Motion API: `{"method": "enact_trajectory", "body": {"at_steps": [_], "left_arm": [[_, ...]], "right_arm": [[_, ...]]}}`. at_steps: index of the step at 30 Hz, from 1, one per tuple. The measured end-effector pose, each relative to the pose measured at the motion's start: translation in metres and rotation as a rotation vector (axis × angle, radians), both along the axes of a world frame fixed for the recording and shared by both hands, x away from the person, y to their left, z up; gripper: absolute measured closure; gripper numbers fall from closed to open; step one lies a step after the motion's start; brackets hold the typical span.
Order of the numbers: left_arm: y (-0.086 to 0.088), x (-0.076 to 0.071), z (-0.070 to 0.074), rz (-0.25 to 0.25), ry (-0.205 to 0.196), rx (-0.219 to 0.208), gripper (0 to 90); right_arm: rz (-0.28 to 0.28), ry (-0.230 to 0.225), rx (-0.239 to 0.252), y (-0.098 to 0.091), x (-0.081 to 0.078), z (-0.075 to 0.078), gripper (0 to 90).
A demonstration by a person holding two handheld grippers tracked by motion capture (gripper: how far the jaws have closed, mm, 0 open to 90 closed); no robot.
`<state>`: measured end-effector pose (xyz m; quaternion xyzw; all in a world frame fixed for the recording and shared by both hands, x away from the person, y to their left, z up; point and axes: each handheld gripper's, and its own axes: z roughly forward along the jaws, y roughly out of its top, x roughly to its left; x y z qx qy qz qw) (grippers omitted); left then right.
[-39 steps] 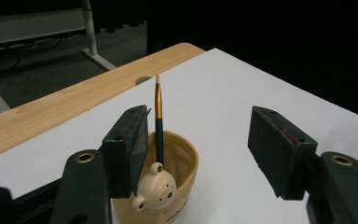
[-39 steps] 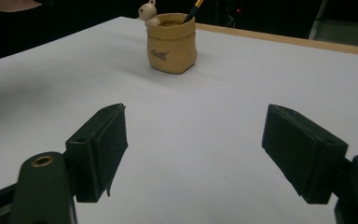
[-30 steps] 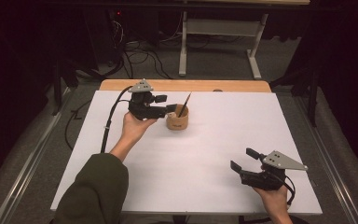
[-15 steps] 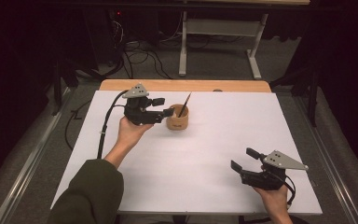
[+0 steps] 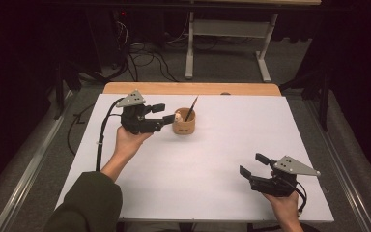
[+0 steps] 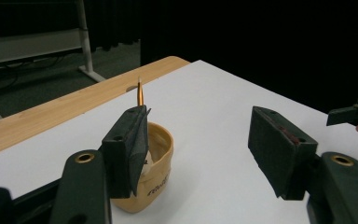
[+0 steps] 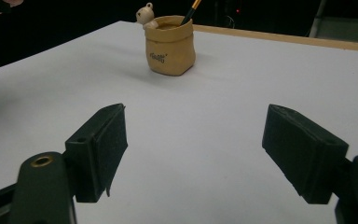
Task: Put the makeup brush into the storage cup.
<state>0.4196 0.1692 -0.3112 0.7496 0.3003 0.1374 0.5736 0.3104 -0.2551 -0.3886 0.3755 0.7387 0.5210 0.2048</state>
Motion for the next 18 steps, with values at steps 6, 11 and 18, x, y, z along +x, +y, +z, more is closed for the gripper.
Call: {"method": "enact_trajectory", "body": {"at_steps": [6,11,18], "left_arm": [[0.004,-0.008,0.0,-0.001,-0.008,-0.002,38.4],[0.008,-0.013,-0.002,0.003,-0.011,-0.002,38.4],[0.014,-0.023,-0.002,0.011,-0.02,-0.006,38.4]], "right_arm": [[-0.006,0.001,0.003,-0.001,0.0,0.0,23.6],[-0.008,0.004,0.004,-0.001,0.001,0.0,23.5],[-0.01,0.006,0.006,-0.001,0.001,0.0,23.5]]}}
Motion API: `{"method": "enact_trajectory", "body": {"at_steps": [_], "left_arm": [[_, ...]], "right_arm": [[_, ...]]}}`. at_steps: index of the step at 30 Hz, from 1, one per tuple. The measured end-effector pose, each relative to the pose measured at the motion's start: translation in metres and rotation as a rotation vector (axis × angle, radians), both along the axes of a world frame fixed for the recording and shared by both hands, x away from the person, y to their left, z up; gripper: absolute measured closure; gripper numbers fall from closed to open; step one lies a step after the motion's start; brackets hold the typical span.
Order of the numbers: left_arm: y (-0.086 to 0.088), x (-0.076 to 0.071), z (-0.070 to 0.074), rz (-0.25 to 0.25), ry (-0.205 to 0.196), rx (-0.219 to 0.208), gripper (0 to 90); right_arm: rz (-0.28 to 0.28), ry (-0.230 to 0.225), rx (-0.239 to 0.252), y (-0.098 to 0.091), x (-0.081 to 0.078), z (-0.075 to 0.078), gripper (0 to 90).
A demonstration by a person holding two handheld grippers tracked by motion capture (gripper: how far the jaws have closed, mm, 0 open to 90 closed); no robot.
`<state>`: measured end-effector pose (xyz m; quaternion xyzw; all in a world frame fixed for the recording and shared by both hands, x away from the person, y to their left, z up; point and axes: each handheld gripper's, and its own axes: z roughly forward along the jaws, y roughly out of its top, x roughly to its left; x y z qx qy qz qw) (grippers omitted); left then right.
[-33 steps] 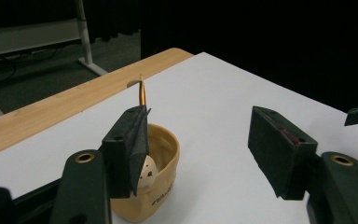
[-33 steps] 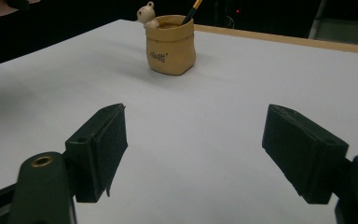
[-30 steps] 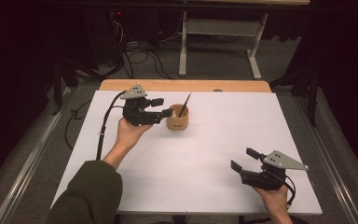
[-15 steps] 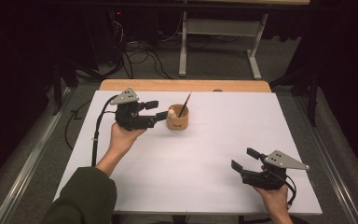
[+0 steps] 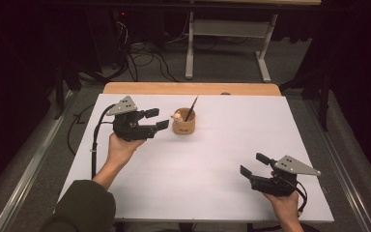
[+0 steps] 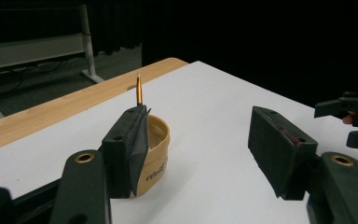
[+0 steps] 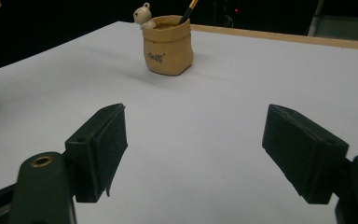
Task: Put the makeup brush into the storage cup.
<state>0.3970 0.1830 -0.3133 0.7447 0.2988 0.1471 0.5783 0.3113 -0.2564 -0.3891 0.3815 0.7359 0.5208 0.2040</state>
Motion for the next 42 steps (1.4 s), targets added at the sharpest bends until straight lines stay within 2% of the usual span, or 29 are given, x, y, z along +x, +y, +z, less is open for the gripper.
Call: {"method": "enact_trajectory", "body": {"at_steps": [22,34,42], "left_arm": [[0.01,-0.029,-0.008,-0.001,0.0,0.0,37.7],[0.017,-0.048,-0.015,-0.003,0.007,-0.025,37.0],[0.025,-0.061,-0.017,0.024,0.005,-0.045,36.7]], "right_arm": [[0.001,-0.003,-0.005,0.0,0.0,0.0,23.5],[-0.002,-0.007,0.001,-0.001,0.0,0.001,23.5],[-0.003,-0.004,0.002,-0.001,0.0,0.001,23.5]]}}
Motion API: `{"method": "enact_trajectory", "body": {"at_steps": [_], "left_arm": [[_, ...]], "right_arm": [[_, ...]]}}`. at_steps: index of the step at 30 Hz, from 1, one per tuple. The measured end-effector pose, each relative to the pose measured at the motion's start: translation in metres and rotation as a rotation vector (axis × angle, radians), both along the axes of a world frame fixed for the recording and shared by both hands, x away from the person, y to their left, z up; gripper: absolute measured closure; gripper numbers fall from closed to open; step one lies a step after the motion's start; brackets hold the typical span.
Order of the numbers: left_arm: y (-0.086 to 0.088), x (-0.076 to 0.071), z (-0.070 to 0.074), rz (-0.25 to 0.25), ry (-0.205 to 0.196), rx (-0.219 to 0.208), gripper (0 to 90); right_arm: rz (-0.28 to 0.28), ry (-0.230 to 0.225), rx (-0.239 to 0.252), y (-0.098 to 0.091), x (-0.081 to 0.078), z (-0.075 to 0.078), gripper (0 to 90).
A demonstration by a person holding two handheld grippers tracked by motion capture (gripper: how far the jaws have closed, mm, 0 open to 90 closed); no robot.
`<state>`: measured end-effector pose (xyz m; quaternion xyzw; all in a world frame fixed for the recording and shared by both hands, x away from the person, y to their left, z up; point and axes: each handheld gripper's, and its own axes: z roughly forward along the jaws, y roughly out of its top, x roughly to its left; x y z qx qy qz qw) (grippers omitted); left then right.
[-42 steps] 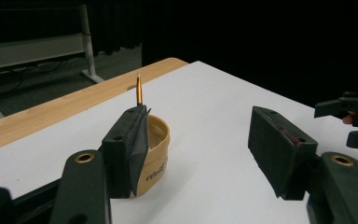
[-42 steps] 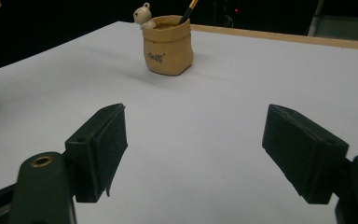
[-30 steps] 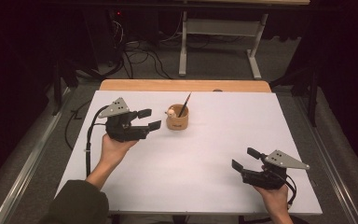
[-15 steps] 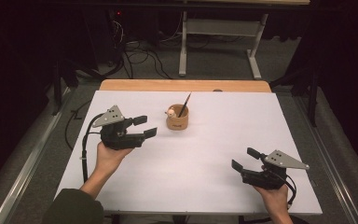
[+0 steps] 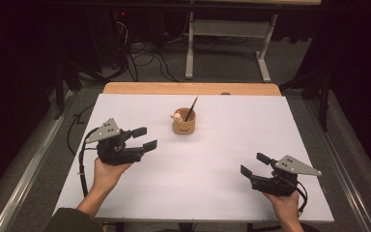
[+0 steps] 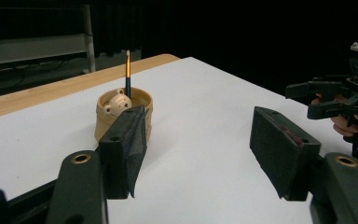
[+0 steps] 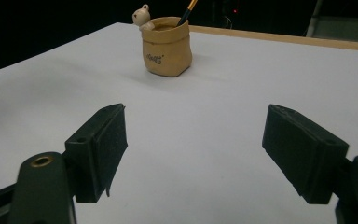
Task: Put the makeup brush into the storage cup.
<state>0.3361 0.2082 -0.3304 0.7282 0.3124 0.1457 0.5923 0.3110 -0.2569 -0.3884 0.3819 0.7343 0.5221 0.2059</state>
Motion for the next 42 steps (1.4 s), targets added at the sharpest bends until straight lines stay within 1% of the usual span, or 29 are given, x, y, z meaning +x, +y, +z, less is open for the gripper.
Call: {"method": "enact_trajectory", "body": {"at_steps": [3,12,26,35,39,42], "left_arm": [[0.002,-0.005,-0.001,0.003,-0.007,0.008,36.7],[0.008,-0.01,-0.005,0.018,0.001,-0.002,36.6],[0.009,-0.015,-0.009,0.023,0.005,0.011,36.6],[0.011,-0.021,-0.013,0.024,0.015,0.014,36.6],[0.012,-0.023,-0.014,0.03,0.012,0.007,36.7],[0.012,-0.025,-0.014,0.034,0.006,0.011,36.7]], "right_arm": [[0.002,0.0,-0.002,0.0,0.0,0.0,23.5],[-0.001,0.004,-0.002,0.0,0.0,0.0,23.5],[0.001,0.006,-0.001,0.0,0.0,0.0,23.5],[0.0,0.007,-0.001,0.0,0.0,-0.001,23.5],[-0.001,0.007,0.0,0.0,0.0,-0.001,23.5],[0.0,0.006,-0.002,0.0,0.001,-0.001,23.5]]}}
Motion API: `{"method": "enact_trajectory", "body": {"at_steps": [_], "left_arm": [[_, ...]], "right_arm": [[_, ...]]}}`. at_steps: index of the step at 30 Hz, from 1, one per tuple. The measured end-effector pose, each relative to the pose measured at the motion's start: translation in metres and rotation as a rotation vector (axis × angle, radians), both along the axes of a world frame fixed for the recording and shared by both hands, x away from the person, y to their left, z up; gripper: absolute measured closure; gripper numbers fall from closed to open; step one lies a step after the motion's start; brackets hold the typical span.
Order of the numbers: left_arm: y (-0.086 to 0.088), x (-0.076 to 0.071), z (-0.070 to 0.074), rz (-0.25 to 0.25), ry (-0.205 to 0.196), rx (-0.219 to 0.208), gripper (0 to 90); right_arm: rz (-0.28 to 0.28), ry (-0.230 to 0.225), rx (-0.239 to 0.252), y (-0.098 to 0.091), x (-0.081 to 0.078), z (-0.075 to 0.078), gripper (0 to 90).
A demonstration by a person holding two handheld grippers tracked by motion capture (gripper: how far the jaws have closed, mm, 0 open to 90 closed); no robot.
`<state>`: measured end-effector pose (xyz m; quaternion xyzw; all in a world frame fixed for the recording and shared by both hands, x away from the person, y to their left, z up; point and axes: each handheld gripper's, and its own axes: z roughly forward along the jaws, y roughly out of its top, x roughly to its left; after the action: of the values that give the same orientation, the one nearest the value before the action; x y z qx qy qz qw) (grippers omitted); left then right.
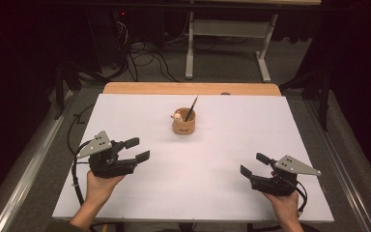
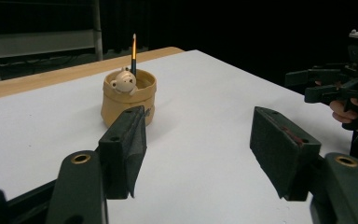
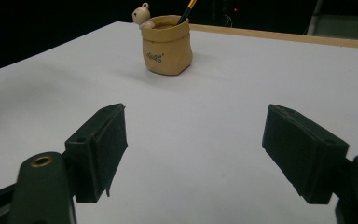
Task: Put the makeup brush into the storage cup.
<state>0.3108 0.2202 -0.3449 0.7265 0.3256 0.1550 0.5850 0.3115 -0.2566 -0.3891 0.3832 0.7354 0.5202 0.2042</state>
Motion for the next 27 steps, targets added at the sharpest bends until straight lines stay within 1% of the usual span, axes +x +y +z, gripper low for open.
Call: {"method": "enact_trajectory", "body": {"at_steps": [5,14,16,18,27], "left_arm": [[0.0,-0.002,-0.001,0.003,-0.006,0.009,36.7],[0.001,-0.005,-0.004,0.004,0.002,-0.006,36.6],[0.002,-0.006,-0.005,0.006,0.001,-0.005,36.6],[0.002,-0.006,-0.005,0.013,-0.001,0.008,36.6],[0.002,-0.009,-0.011,0.01,0.013,0.01,36.6]], "right_arm": [[-0.001,0.001,0.001,0.0,0.0,0.0,23.5],[0.001,-0.002,-0.002,0.0,0.0,0.0,23.5],[0.002,-0.002,-0.001,0.0,0.0,0.0,23.5],[0.001,-0.001,-0.001,0.0,0.0,0.0,23.5],[0.002,0.001,-0.002,0.001,0.0,0.0,23.5]]}}
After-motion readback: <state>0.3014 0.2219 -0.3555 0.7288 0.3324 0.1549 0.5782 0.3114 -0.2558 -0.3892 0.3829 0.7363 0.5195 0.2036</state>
